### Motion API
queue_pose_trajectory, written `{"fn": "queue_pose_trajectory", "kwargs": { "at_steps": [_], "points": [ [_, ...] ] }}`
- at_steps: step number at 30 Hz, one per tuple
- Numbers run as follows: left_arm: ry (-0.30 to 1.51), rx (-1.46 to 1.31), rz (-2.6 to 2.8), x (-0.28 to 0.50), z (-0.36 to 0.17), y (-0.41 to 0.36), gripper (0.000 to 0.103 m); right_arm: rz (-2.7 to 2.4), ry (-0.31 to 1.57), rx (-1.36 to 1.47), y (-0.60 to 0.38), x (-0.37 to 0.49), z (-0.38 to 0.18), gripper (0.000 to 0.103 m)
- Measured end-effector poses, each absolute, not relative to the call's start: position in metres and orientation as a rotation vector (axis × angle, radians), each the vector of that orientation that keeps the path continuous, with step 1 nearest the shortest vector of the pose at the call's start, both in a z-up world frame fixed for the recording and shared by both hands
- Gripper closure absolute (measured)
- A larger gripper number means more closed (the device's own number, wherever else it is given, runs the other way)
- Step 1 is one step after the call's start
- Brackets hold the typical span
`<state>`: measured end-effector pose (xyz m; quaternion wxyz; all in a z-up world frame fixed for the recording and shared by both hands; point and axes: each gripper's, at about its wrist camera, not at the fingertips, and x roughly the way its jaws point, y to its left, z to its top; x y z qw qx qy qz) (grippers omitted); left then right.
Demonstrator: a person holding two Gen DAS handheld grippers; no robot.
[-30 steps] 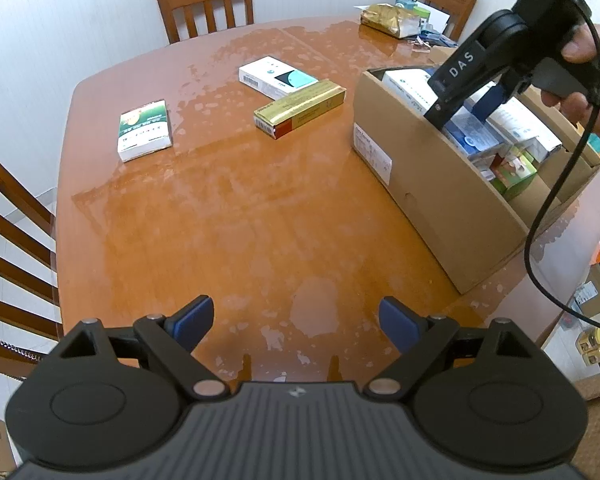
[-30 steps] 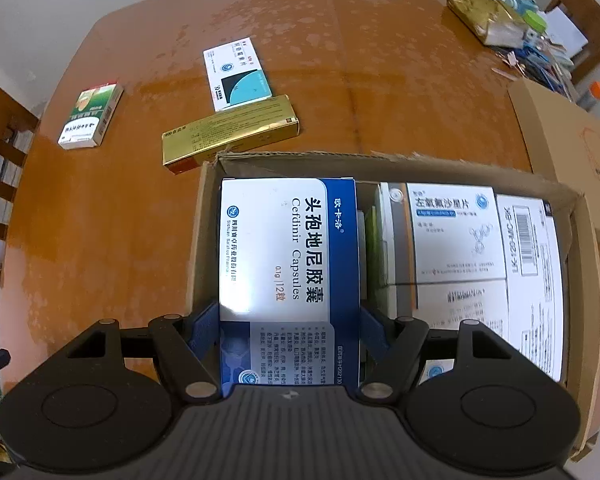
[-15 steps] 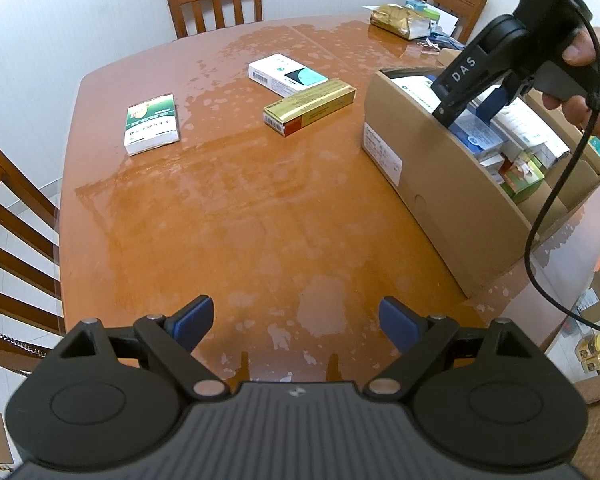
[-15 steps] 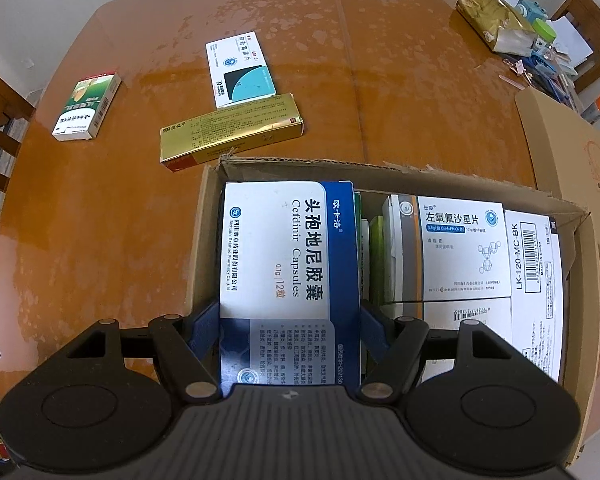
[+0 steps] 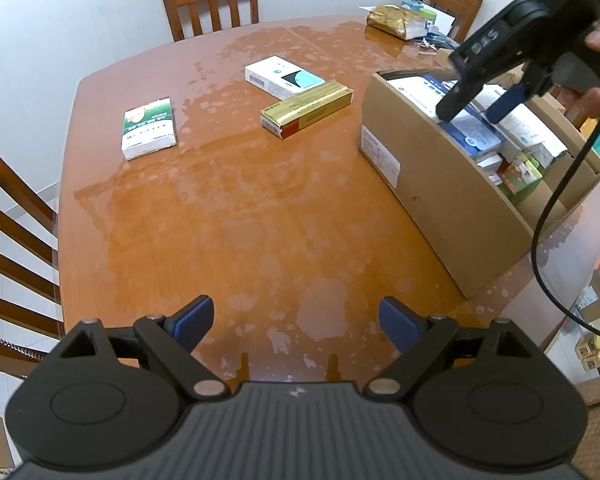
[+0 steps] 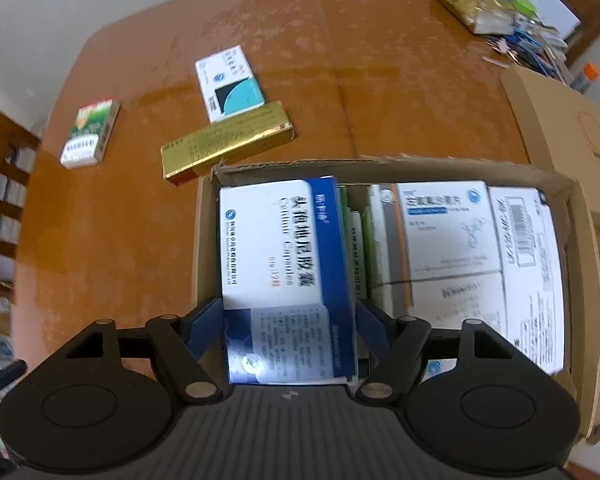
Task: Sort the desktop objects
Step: 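Open the right gripper and release the blue-and-white box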
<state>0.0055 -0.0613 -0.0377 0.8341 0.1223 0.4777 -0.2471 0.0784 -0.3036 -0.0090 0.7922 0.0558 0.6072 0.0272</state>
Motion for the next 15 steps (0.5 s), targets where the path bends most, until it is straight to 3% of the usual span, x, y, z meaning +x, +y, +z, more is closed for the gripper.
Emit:
{"fn": "queue_pose_trajectory", "kwargs": {
  "at_steps": [15],
  "points": [
    [0.999, 0.286, -0.524, 0.001, -0.029, -0.067, 0.013, 0.076, 1.326, 0.389, -0.333, 0.059, -0.018, 0.020]
  ]
}}
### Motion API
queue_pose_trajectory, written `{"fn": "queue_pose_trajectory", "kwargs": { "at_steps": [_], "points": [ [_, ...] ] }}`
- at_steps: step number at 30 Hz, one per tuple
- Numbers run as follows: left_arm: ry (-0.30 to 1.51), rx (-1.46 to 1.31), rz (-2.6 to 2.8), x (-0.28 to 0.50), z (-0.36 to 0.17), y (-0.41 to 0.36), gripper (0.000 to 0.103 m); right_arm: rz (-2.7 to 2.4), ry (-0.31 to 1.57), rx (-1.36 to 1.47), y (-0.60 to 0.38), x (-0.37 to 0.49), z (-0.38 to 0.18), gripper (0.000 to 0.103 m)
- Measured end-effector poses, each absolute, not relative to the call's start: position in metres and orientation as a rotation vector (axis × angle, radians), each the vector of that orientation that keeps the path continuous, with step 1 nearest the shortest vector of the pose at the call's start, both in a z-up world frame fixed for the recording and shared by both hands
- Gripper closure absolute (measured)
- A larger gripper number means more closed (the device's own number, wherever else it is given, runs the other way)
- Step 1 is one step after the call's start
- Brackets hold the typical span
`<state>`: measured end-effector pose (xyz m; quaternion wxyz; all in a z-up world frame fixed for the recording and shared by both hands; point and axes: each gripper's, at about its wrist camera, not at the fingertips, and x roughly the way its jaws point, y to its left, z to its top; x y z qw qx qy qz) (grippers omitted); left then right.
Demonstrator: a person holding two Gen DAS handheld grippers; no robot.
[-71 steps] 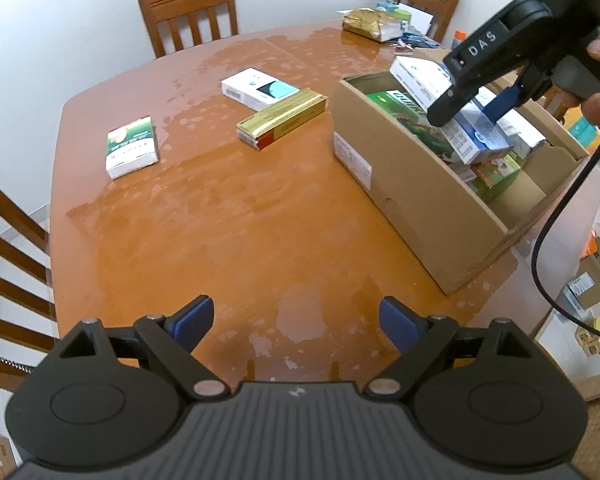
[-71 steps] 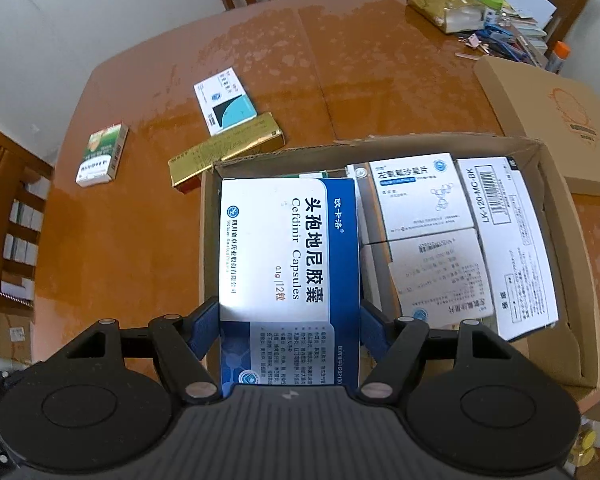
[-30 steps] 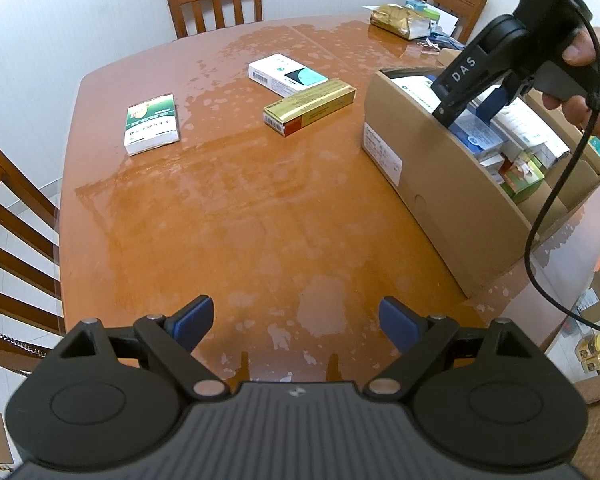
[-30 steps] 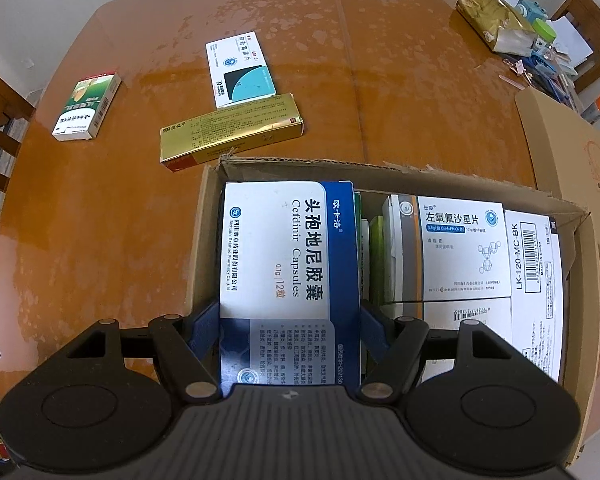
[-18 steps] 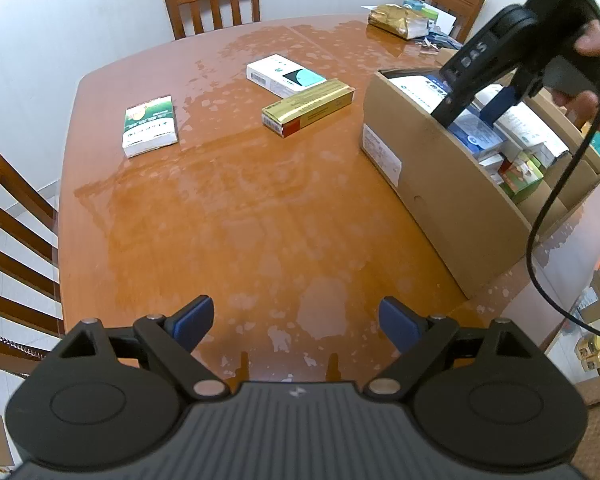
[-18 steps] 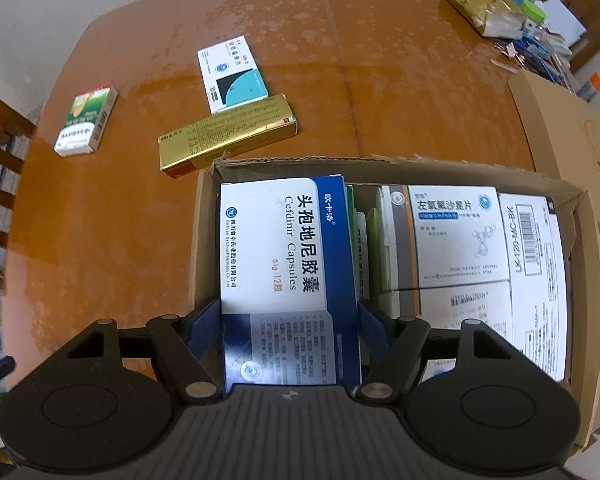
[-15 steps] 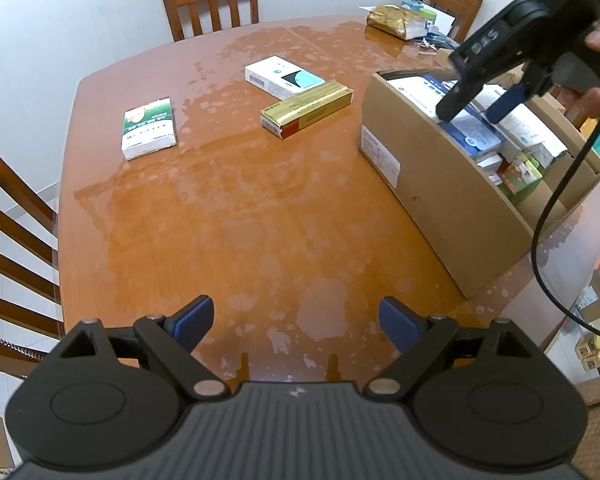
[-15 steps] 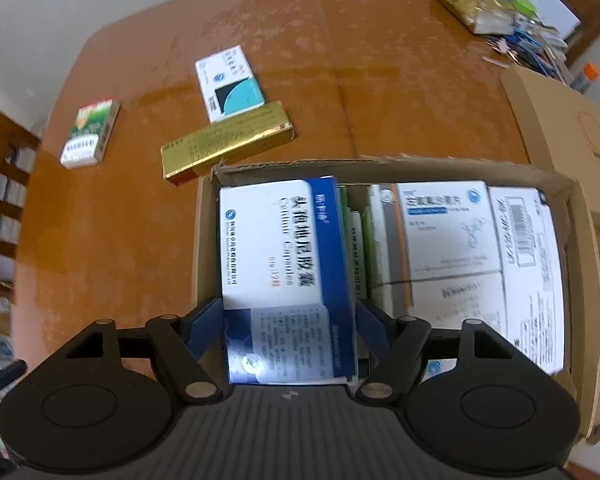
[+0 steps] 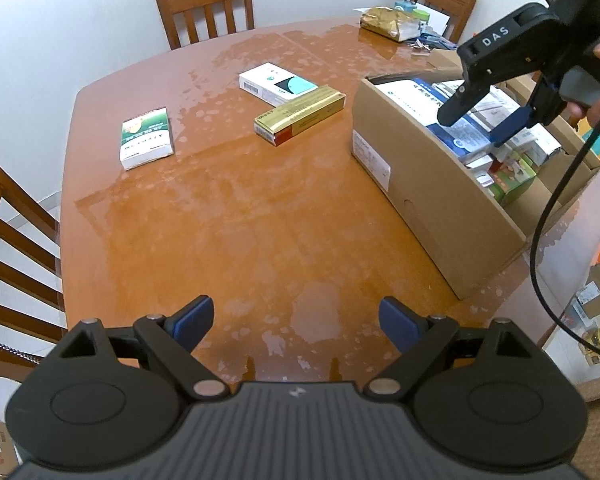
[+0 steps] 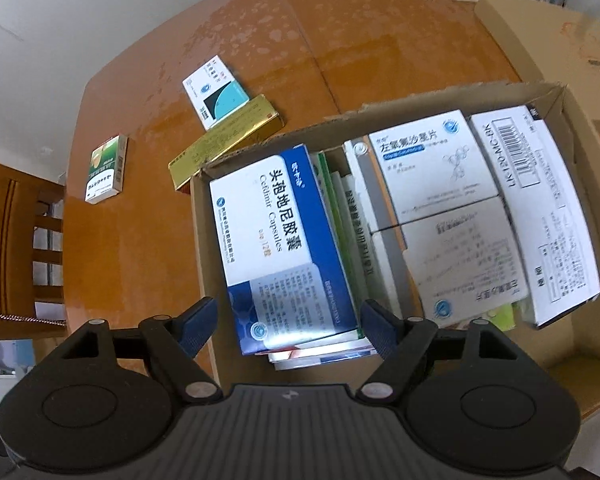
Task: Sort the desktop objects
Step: 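Open the right gripper and release the blue-and-white box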
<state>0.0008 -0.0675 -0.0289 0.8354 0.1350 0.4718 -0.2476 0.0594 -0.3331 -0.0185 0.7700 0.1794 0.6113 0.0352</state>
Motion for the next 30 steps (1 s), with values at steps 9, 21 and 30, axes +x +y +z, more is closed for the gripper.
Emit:
{"fn": "queue_pose_trajectory", "kwargs": {
  "at_steps": [9, 21, 30],
  "points": [
    [0.993, 0.300, -0.514, 0.000, -0.025, -0.072, 0.013, 0.084, 1.310, 0.377, -0.336, 0.059, -0.015, 0.020],
    [0.968, 0.289, -0.447, -0.001, -0.018, -0.081, 0.013, 0.126, 1.252, 0.369, -0.341, 0.050, 0.001, 0.020],
    [0.954, 0.257, -0.361, -0.011, -0.015, -0.097, 0.013, 0.157, 1.241, 0.349, -0.360, 0.056, 0.002, 0.018]
  ]
}}
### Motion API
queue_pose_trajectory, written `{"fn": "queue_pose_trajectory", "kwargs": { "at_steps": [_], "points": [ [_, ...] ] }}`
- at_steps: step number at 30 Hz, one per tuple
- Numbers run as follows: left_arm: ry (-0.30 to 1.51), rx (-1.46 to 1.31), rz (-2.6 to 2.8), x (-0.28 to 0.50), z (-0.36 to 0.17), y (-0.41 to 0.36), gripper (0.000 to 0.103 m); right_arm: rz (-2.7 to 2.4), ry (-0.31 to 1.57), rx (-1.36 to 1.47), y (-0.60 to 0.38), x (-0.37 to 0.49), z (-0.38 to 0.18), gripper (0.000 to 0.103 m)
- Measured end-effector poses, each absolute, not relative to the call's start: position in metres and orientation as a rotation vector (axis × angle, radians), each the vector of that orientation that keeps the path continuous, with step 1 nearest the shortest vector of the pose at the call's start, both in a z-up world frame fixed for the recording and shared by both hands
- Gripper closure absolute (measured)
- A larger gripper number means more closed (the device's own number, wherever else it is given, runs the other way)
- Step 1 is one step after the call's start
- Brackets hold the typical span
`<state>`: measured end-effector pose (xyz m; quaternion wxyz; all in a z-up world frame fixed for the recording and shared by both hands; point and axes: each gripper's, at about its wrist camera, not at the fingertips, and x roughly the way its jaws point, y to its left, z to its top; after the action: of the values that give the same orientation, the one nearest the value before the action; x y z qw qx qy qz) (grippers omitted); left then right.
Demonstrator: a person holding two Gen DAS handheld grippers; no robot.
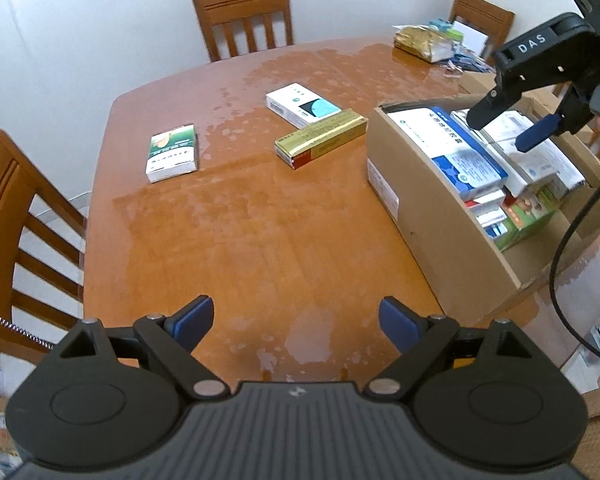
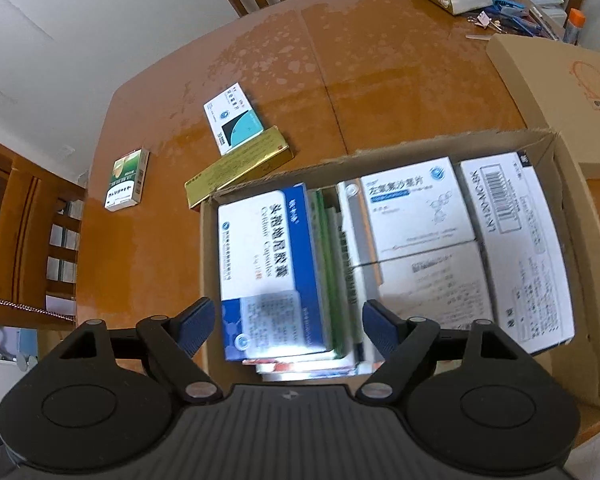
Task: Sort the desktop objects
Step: 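Open the right gripper and release the blue-and-white box, then withdraw the right gripper up out of the cardboard box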
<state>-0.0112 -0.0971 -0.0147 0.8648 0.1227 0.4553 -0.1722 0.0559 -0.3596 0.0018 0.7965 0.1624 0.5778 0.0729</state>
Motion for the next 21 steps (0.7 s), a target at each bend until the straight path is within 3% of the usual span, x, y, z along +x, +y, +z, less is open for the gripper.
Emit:
{"fn": "queue_pose_trajectory", "kwargs": {
  "at_steps": [21],
  "points": [
    [0.957, 0.317, -0.308, -0.006, -0.005, -0.133, 0.013, 0.237, 1.210, 0.408, -0.395, 0.058, 0.002, 0.018]
  ]
}}
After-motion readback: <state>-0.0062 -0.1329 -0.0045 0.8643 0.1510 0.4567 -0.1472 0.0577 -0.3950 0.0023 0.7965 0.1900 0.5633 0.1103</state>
